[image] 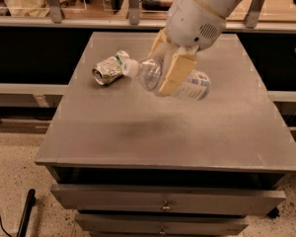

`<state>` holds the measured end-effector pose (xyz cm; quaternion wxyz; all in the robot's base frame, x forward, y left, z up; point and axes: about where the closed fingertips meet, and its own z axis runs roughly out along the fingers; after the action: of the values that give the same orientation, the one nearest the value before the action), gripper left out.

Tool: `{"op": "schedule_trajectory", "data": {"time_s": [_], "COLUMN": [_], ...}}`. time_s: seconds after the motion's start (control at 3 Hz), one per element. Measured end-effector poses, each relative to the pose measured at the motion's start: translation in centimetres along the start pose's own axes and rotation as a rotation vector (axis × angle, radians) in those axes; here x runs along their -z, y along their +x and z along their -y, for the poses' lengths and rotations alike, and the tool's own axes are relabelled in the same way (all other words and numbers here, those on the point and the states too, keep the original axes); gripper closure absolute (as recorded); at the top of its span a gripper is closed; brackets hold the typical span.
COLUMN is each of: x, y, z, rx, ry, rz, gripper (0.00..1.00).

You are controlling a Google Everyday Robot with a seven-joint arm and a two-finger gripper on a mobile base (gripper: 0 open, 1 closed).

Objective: Place blue plastic bottle upright

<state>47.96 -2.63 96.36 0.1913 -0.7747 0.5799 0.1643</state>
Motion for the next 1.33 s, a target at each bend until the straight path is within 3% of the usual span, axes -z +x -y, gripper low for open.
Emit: {"op": "schedule_trajectory", "data": {"time_s": [0.33, 1.0, 1.33], "x": [2.9, 5.9, 6.9], "y": [-1.2, -2.1, -2.3], "z": [0.7, -0.1, -1.2], "rx": [-0.022, -0.146, -0.203], "ry": [0.018, 0.063, 0.093], "rz": [0.229, 0.693, 0.872], "gripper": [1.00, 1.00, 1.00]}}
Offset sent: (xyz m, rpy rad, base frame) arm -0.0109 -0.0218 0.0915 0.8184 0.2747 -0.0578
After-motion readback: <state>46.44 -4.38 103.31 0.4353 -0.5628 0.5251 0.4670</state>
